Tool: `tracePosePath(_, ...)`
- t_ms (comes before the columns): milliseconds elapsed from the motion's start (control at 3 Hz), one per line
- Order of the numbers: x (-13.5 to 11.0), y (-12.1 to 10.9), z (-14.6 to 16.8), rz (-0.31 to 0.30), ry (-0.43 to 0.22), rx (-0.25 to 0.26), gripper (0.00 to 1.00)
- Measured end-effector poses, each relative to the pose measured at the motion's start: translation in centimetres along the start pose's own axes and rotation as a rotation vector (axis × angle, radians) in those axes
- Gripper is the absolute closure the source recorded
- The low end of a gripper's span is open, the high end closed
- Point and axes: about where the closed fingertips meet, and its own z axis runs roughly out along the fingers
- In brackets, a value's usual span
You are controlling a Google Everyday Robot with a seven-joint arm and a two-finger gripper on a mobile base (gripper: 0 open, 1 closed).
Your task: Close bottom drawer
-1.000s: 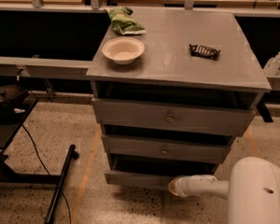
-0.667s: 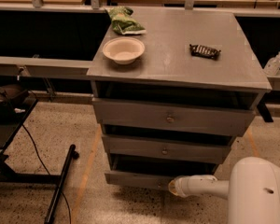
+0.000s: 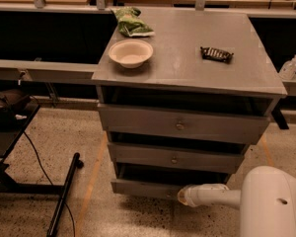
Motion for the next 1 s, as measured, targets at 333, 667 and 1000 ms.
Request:
tracePosePath(333, 1.0, 0.8, -0.7, 0.057, -0.029, 0.007, 1.00)
tracePosePath(667, 2.8, 2.3, -1.6, 0.143, -0.088, 0.013, 1.00)
tracePosePath(1000, 4.1, 3.9, -1.6, 0.214, -0.130, -0.014, 1.00)
